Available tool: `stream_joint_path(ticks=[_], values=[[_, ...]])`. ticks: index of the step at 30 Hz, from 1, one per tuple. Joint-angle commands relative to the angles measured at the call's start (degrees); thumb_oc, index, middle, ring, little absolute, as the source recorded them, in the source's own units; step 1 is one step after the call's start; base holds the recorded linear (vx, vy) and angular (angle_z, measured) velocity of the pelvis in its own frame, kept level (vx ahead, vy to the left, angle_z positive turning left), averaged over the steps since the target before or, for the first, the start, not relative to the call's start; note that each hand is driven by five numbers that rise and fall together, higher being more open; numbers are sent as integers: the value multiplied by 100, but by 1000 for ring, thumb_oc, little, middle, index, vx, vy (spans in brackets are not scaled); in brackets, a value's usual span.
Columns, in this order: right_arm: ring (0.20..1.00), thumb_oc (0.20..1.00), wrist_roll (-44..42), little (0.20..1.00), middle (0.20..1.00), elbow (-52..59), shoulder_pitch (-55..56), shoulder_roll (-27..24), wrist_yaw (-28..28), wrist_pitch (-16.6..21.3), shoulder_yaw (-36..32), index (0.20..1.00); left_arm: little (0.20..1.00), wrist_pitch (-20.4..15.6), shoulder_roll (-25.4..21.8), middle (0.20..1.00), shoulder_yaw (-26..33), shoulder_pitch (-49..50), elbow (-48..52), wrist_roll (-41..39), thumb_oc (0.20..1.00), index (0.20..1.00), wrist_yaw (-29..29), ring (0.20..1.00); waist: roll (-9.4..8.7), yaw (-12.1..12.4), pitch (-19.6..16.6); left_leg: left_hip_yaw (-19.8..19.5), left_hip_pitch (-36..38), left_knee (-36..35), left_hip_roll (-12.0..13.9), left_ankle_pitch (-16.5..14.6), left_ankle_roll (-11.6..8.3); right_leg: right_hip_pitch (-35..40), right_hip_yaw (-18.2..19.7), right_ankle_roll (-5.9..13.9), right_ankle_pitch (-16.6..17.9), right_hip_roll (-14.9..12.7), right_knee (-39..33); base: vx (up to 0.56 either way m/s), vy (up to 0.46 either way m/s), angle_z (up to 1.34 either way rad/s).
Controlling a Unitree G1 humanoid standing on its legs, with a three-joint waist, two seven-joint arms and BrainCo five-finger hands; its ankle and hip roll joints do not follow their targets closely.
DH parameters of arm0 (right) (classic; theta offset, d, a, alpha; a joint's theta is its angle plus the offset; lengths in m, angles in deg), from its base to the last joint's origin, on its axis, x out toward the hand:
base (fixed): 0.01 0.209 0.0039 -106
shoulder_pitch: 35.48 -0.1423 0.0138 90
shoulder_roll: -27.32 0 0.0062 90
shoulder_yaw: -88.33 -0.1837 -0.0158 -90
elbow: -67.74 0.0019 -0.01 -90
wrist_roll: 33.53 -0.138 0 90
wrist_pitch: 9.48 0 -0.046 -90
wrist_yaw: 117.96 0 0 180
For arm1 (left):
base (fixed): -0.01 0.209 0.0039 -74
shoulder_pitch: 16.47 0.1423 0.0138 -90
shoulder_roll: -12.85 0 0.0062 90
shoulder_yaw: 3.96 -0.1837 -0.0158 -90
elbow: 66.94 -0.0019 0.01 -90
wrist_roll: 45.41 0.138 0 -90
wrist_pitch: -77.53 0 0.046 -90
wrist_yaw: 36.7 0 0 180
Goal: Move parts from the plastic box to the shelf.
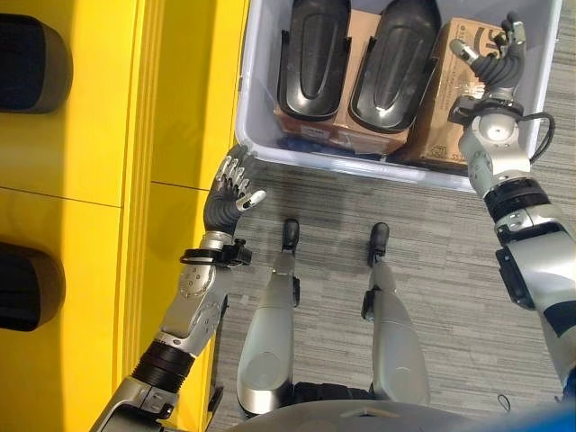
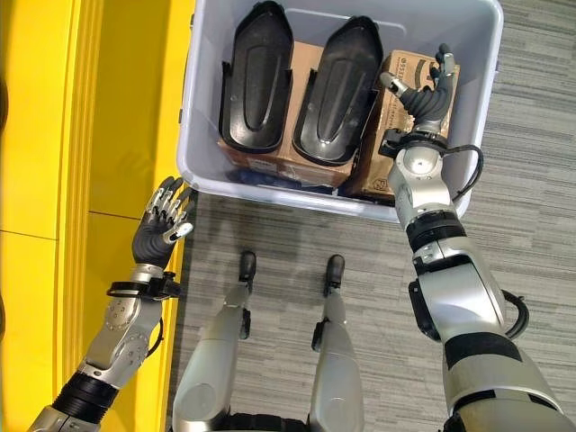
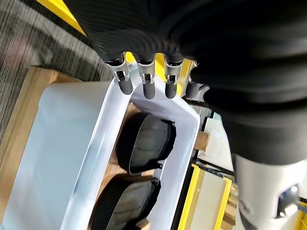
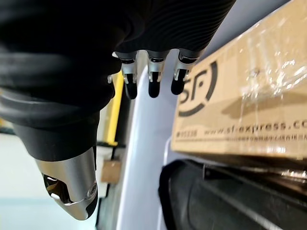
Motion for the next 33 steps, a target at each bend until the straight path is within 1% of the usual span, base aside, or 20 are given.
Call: stream_joint_path(ticks=[1, 7, 11, 14, 18, 19, 21, 28, 29, 33], values=[[1000, 1000, -202, 1000, 1000, 18, -394, -348, 7, 226, 261, 1000, 1000, -372, -233, 1000, -128, 208, 650, -134, 1000, 1000, -41, 1000, 142, 27, -180, -117, -385, 239, 349, -46, -93, 191, 111, 372, -800, -636, 858, 0, 0, 0], [1000, 1000, -240, 1000, 1000, -462, -632, -211, -114, 157, 486, 1000, 1000, -401, -251, 1000, -247, 71, 628, -119, 1000, 1000, -80, 1000, 253, 48, -80, -124, -512, 277, 321, -59, -88, 63, 113, 372, -802, -629, 900, 0, 0, 0], [1000, 1000, -282, 1000, 1000, -545, -607, 73, -168, 148, 533, 1000, 1000, -409, -210, 1000, -307, 11, 551, -126, 1000, 1000, -113, 1000, 301, 63, -80, -134, -626, 292, 303, -71, -81, -32, 85, 374, -818, -621, 922, 0, 0, 0], [1000, 1000, -159, 1000, 1000, -444, -530, 271, -195, 111, 659, 1000, 1000, -406, -205, 1000, -311, -9, 527, -98, 1000, 1000, -164, 1000, 299, 54, -80, -145, -673, 280, 310, -58, -82, -65, 68, 365, -828, -608, 925, 0, 0, 0], [1000, 1000, 30, 1000, 1000, -24, -372, 529, -204, 141, 820, 1000, 1000, -432, -180, 1000, -296, -54, 482, -48, 1000, 1000, -229, 1000, 274, 32, -80, -152, -691, 265, 318, -58, -79, -100, 53, 355, -854, -585, 952, 0, 0, 0], [1000, 1000, 43, 1000, 1000, 203, -310, 669, -192, 176, 827, 1000, 1000, -438, -178, 1000, -276, -77, 462, -26, 1000, 1000, -275, 1000, 262, 18, -80, -154, -711, 265, 318, -56, -81, -128, 55, 348, -860, -572, 969, 0, 0, 0], [1000, 1000, 54, 1000, 1000, 349, -254, 756, -195, 193, 831, 1000, 1000, -440, -170, 1000, -265, -67, 454, -21, 1000, 1000, -301, 1000, 253, 16, -80, -158, -695, 274, 317, -89, -79, -114, 61, 339, -893, -558, 975, 0, 0, 0], [1000, 1000, 14, 1000, 1000, 333, -199, 930, -196, 208, 765, 1000, 1000, -447, -165, 1000, -245, -66, 462, -12, 1000, 1000, -330, 1000, 242, 18, -80, -178, -742, 253, 310, -54, -72, -154, 42, 337, -875, -559, 977, 0, 0, 0], [1000, 1000, -34, 1000, 1000, 176, -207, 1024, -182, 194, 706, 1000, 1000, -433, -168, 1000, -262, -84, 456, 3, 1000, 1000, -370, 1000, 256, 33, -80, -198, -757, 233, 296, -48, -67, -169, 21, 336, -892, -550, 982, 0, 0, 0], [1000, 1000, -33, 1000, 1000, 103, -193, 1027, -172, 181, 674, 1000, 1000, -444, -160, 1000, -275, -83, 445, 14, 1000, 1000, -376, 1000, 254, 31, -80, -207, -771, 220, 290, -45, -60, -193, 28, 335, -897, -546, 987, -8, 4, 4]])
